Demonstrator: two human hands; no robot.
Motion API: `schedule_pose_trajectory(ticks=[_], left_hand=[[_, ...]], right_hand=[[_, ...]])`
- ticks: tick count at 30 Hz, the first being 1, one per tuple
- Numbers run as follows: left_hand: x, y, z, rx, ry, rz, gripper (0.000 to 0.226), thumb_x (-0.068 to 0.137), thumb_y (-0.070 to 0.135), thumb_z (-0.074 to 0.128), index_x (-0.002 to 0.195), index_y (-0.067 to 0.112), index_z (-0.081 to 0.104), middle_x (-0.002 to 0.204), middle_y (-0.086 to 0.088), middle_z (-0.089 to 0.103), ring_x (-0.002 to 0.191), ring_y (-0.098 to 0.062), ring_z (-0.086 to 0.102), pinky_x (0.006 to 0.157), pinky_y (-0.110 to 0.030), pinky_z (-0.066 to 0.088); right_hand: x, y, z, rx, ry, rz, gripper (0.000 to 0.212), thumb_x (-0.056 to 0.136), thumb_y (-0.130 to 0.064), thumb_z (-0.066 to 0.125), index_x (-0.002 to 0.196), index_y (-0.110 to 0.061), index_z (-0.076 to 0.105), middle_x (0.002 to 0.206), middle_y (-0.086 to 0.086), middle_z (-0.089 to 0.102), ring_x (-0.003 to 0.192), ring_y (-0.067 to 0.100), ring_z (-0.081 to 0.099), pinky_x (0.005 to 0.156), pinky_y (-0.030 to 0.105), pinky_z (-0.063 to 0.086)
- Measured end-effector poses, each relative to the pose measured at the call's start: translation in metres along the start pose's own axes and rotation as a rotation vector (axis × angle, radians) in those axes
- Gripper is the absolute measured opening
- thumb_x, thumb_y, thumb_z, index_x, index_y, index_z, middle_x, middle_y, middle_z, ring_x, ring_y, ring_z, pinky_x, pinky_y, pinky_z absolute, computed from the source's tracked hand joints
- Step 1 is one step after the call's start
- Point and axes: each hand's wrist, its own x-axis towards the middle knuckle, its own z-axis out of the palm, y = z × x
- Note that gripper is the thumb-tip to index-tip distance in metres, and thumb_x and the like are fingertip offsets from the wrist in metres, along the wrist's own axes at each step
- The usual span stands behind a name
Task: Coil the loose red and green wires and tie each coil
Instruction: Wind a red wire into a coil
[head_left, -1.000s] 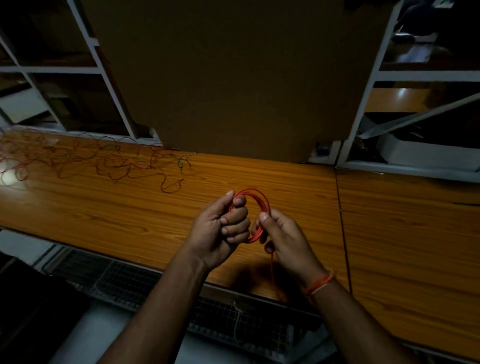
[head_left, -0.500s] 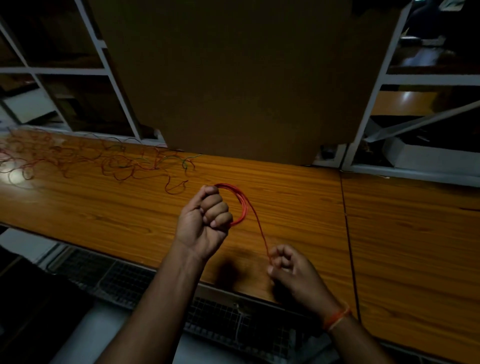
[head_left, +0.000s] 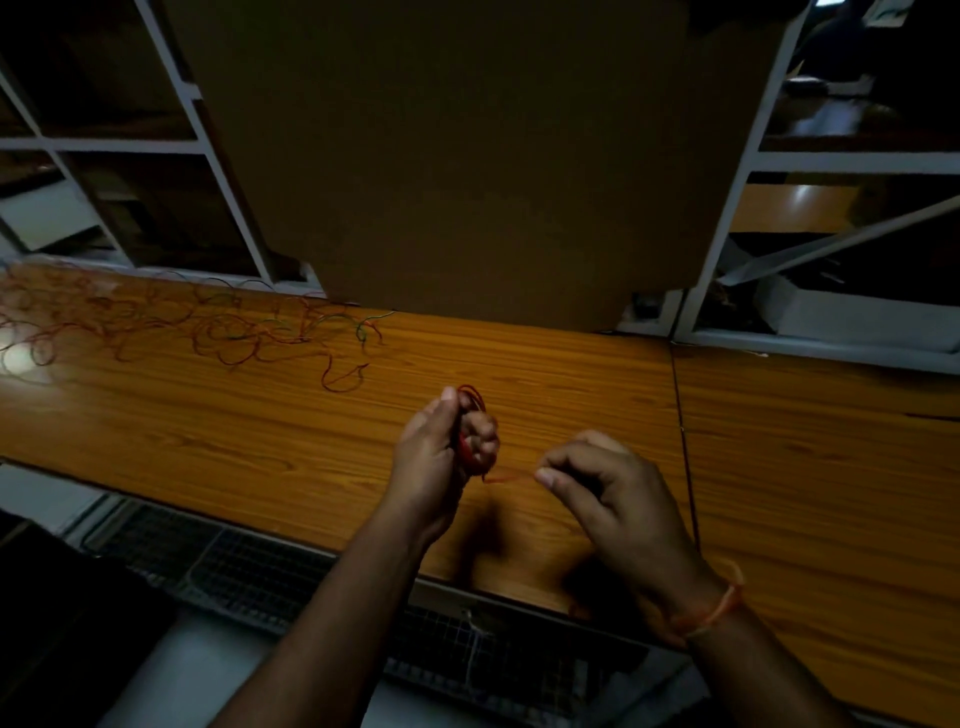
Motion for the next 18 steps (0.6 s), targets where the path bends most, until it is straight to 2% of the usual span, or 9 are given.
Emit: schedule_pose_trajectory(ticks=[2, 4, 6, 8, 11, 15, 18], left_hand=[[-0.005, -0.006, 0.004, 0.153, -0.044, 0.025, 0.032, 0.111, 0.034, 0.036, 0.106, 0.006, 0.05, 0.07, -0.008, 0.06, 0.059, -0.017, 0.054, 0.054, -0.025, 0.045], [-0.008, -0.01, 0.008, 0.262, -0.077, 0.057, 0.034, 0.111, 0.034, 0.036, 0.104, 0.005, 0.052, 0.068, -0.006, 0.058, 0.056, -0.017, 0.051, 0.051, -0.025, 0.042], [-0.009, -0.011, 0.011, 0.313, -0.098, 0.062, 0.032, 0.111, 0.032, 0.037, 0.104, 0.005, 0.054, 0.065, 0.001, 0.051, 0.055, -0.012, 0.044, 0.048, -0.022, 0.035], [-0.01, -0.009, 0.013, 0.335, -0.1, 0.058, 0.031, 0.11, 0.033, 0.039, 0.096, 0.009, 0.053, 0.063, 0.004, 0.044, 0.054, -0.01, 0.037, 0.047, -0.022, 0.028], [-0.011, -0.004, 0.013, 0.345, -0.087, 0.047, 0.038, 0.11, 0.037, 0.035, 0.084, 0.016, 0.051, 0.06, 0.007, 0.038, 0.053, -0.009, 0.029, 0.047, -0.023, 0.022], [-0.014, 0.004, 0.013, 0.425, -0.111, 0.063, 0.047, 0.107, 0.052, 0.031, 0.087, 0.017, 0.056, 0.061, 0.006, 0.035, 0.051, -0.01, 0.026, 0.049, -0.025, 0.019], [-0.016, 0.006, 0.011, 0.495, -0.151, 0.082, 0.041, 0.107, 0.049, 0.038, 0.088, 0.019, 0.059, 0.061, 0.006, 0.039, 0.053, -0.012, 0.031, 0.05, -0.027, 0.023]], right_hand=[[0.018, -0.013, -0.008, -0.03, -0.033, -0.035, 0.005, 0.094, -0.024, 0.071, 0.093, -0.026, 0.075, 0.086, -0.012, 0.06, 0.081, 0.007, 0.059, 0.064, 0.017, 0.044], [0.036, -0.024, -0.013, -0.042, -0.097, -0.075, 0.006, 0.093, -0.022, 0.071, 0.094, -0.026, 0.075, 0.087, -0.013, 0.06, 0.084, 0.005, 0.06, 0.068, 0.014, 0.045], [0.049, -0.034, -0.017, -0.048, -0.165, -0.118, 0.013, 0.093, -0.016, 0.069, 0.1, -0.025, 0.075, 0.092, -0.012, 0.063, 0.089, 0.003, 0.062, 0.073, 0.016, 0.049], [0.059, -0.042, -0.02, -0.05, -0.201, -0.164, 0.021, 0.094, -0.009, 0.067, 0.108, -0.023, 0.074, 0.098, -0.013, 0.065, 0.095, 0.003, 0.063, 0.079, 0.02, 0.053], [0.07, -0.049, -0.023, -0.03, -0.174, -0.207, 0.025, 0.092, -0.004, 0.068, 0.11, -0.022, 0.074, 0.101, -0.014, 0.064, 0.099, 0.004, 0.063, 0.082, 0.021, 0.054], [0.076, -0.042, -0.023, 0.104, -0.12, -0.155, 0.027, 0.09, -0.001, 0.07, 0.108, -0.022, 0.073, 0.108, -0.008, 0.06, 0.099, 0.013, 0.063, 0.085, 0.027, 0.056], [0.078, -0.03, -0.022, 0.21, -0.095, -0.092, 0.029, 0.09, -0.002, 0.071, 0.111, -0.022, 0.073, 0.116, -0.007, 0.058, 0.102, 0.016, 0.064, 0.089, 0.03, 0.057]])
